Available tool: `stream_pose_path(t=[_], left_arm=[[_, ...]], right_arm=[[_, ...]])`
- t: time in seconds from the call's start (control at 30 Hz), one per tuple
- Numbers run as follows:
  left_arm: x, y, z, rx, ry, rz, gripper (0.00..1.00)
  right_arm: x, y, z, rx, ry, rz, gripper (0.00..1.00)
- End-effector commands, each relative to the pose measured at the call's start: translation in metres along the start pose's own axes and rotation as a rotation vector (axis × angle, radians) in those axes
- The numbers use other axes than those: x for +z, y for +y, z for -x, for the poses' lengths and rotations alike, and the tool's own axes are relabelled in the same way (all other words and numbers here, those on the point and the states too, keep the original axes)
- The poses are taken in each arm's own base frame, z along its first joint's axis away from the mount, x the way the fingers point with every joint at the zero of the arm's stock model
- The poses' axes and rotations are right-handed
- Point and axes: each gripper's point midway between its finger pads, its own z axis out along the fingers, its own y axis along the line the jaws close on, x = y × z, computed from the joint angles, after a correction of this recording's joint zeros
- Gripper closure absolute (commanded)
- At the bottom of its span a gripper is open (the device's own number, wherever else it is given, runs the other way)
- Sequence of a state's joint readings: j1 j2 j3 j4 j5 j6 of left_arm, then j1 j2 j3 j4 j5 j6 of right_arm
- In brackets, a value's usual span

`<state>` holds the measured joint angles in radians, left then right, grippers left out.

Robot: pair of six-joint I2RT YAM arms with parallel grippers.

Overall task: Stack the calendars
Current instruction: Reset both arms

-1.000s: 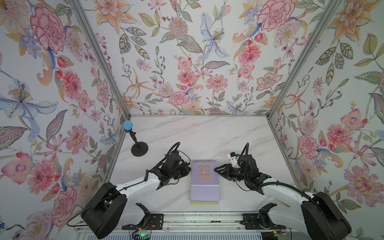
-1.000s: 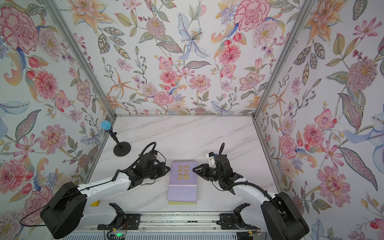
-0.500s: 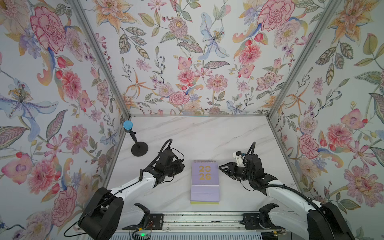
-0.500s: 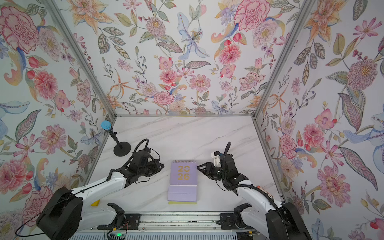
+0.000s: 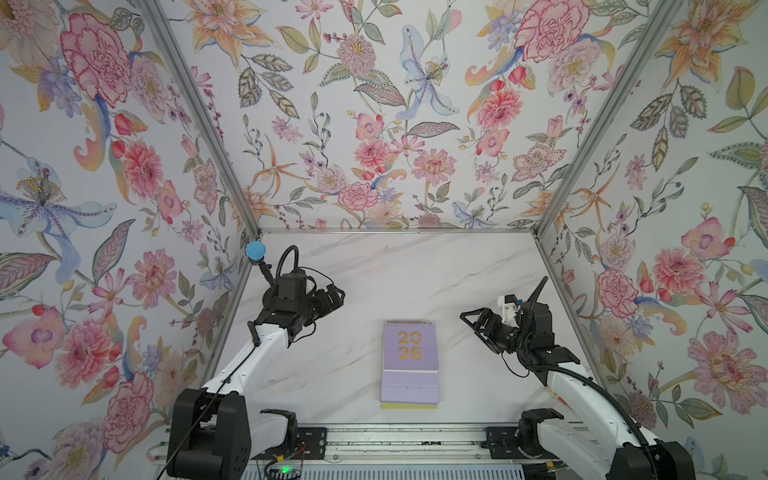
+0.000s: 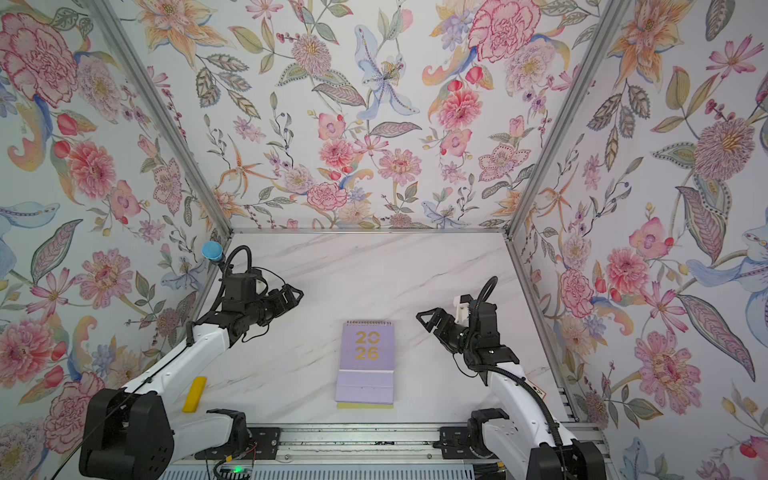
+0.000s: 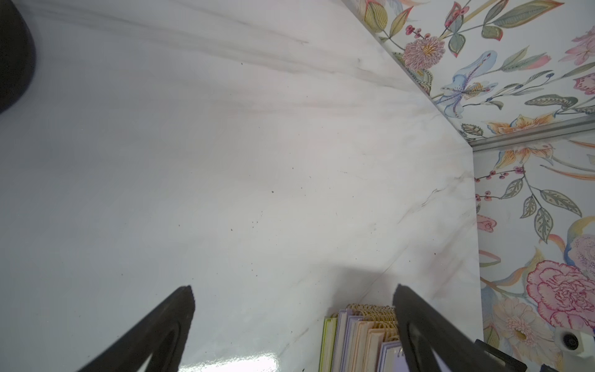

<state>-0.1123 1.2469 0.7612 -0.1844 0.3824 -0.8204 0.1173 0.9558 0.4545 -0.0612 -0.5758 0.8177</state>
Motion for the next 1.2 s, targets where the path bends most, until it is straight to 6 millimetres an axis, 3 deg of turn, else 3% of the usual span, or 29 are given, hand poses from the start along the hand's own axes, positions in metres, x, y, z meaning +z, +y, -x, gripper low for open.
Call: stream_pose_path(t=[0.0,0.23,0.4,0.63,0.8,1.0,1.17], left_arm=[[-0.005,0.016,0.025,0.045,-0.042,0.048,0.00],[-0.038,0.052,0.094,0.171,-0.372,0.162,0.00],[-0.065,0.065,0.118,0.319,-0.631,0.222,0.00],[-0.083,0.090,0.122,0.445,-0.791,0.354,0.00],[-0.099,0.091,0.112,0.543,-0.920,0.373,0.00],[-0.087,0.103,0.096,0.530,-0.924,0.346,0.00],[-0.083,0.092,0.069,0.635,-0.979,0.234,0.00]], right_arm=[[-0.007,0.006,0.019,-0.034,-0.042,-0.010,0.01],[-0.020,-0.010,0.061,-0.116,-0.203,-0.143,0.01],[-0.037,-0.034,0.091,-0.218,-0.367,-0.329,0.01],[-0.064,-0.047,0.119,-0.389,-0.639,-0.414,0.01],[-0.083,-0.055,0.123,-0.467,-0.768,-0.471,0.01],[-0.084,-0.074,0.120,-0.493,-0.771,-0.550,0.01],[-0.090,-0.074,0.124,-0.561,-0.827,-0.575,0.01]])
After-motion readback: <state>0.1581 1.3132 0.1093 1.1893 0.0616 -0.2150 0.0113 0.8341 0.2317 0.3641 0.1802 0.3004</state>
